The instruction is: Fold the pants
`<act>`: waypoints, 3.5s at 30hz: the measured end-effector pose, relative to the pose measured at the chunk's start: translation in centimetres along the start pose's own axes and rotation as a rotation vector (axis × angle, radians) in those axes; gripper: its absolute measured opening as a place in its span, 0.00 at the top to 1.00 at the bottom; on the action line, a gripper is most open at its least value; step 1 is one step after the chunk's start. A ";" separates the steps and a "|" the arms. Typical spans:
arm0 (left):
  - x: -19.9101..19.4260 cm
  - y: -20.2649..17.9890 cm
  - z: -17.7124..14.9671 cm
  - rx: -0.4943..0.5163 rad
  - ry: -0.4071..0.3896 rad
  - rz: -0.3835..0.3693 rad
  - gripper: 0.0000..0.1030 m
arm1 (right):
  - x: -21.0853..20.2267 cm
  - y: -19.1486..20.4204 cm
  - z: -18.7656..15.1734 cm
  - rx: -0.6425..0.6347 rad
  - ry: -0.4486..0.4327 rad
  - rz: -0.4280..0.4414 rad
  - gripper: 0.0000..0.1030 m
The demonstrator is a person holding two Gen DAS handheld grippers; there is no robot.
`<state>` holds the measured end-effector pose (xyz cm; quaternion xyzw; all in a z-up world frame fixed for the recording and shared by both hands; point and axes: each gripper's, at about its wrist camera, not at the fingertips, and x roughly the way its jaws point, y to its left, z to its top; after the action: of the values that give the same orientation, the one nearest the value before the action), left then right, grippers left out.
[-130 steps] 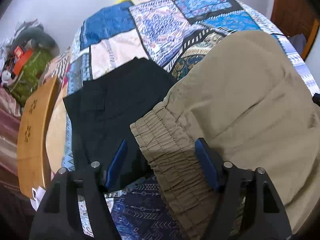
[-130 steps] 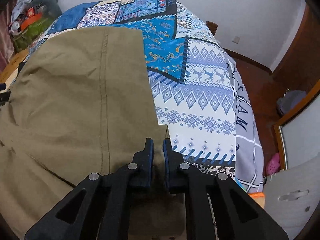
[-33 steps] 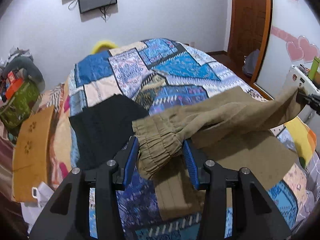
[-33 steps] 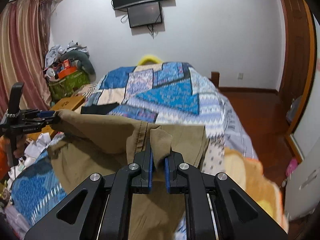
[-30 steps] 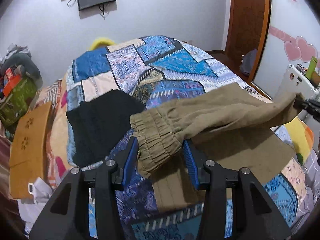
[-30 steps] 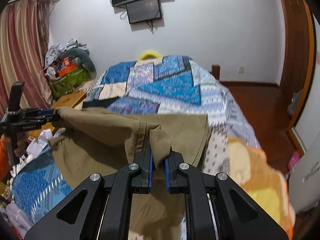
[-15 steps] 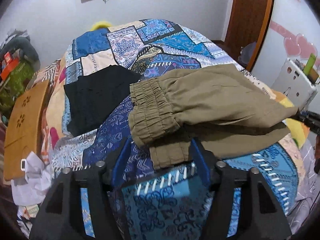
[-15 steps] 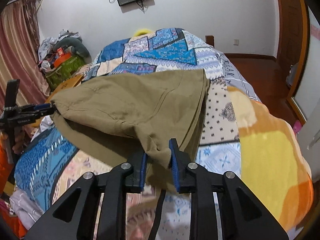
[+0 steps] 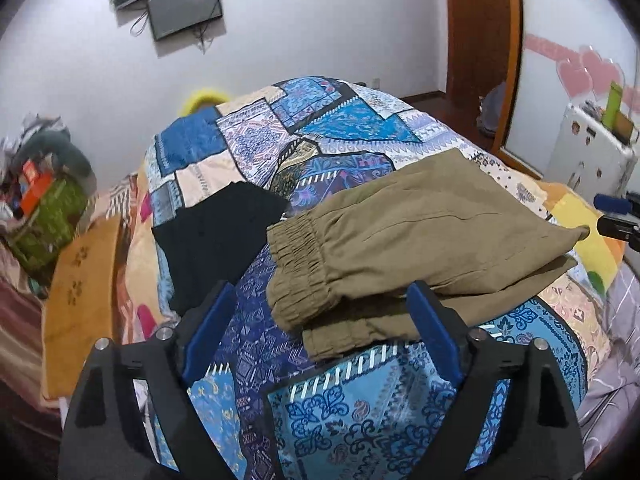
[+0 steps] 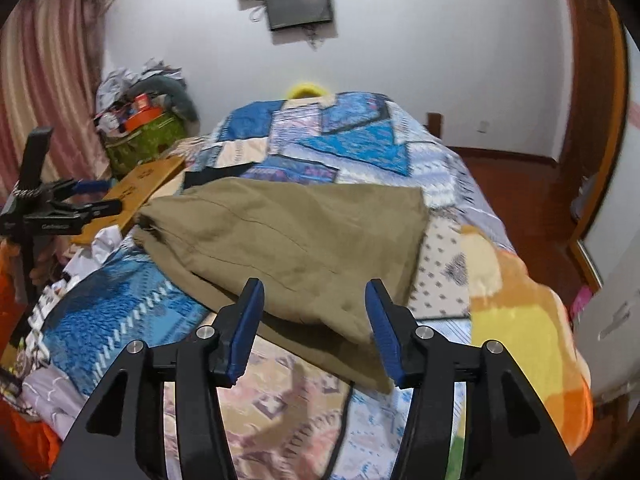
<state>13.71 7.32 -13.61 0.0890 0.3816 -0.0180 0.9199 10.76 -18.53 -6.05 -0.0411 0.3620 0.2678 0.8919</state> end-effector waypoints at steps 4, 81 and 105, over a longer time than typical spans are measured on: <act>1.4 -1.6 0.3 0.062 0.041 -0.004 0.14 | 1.9 1.4 0.6 -0.032 0.027 0.048 0.40; 5.8 -2.2 2.5 -0.054 0.184 -0.182 0.63 | 8.4 5.7 3.5 -0.001 0.064 0.131 0.62; 5.7 0.2 -2.0 -0.099 0.203 -0.112 0.50 | 3.4 -2.4 -5.0 0.154 0.232 -0.047 0.65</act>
<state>16.37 8.09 -18.97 0.0232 0.4774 -0.0414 0.8774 10.91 -20.43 -12.25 -0.0118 0.4812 0.2117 0.8506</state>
